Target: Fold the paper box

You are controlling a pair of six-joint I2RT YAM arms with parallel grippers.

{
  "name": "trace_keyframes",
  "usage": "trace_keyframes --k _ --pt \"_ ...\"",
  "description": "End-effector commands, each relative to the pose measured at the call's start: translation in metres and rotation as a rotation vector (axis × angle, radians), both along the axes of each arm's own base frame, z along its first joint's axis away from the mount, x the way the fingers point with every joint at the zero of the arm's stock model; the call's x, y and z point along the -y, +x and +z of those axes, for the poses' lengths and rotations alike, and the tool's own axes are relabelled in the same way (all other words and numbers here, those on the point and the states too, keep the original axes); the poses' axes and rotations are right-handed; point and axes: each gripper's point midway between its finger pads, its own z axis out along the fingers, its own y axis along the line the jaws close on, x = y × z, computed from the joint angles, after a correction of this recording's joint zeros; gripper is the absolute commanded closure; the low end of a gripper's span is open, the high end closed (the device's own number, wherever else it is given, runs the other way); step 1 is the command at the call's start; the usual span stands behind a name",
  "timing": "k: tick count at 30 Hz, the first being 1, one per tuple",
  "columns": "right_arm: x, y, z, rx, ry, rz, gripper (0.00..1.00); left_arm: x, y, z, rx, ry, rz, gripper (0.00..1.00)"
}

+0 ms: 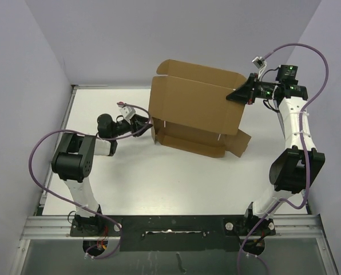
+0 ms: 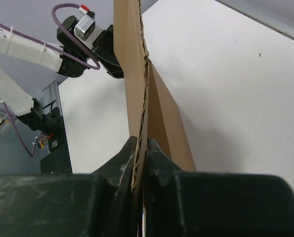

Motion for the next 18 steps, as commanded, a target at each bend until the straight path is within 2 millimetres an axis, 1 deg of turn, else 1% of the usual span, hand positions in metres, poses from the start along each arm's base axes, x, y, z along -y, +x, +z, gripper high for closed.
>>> trace_keyframes --k 1,7,10,14,18 --pt "0.002 -0.006 0.021 0.088 -0.021 -0.006 1.0 0.013 -0.01 0.013 0.118 -0.046 -0.06 0.6" --pt "0.002 -0.007 0.023 0.092 -0.02 -0.002 1.0 0.019 -0.018 0.008 0.127 -0.038 -0.115 0.54" --pt "0.002 -0.009 0.023 0.094 -0.024 -0.004 1.0 0.022 -0.023 0.01 0.15 -0.036 -0.169 0.51" --pt "0.005 -0.01 0.024 0.093 -0.027 -0.01 1.0 0.02 -0.029 0.01 0.129 -0.042 -0.234 0.5" --pt "0.005 -0.01 0.024 0.095 -0.03 -0.01 1.0 0.017 -0.033 0.009 0.093 -0.047 -0.289 0.52"
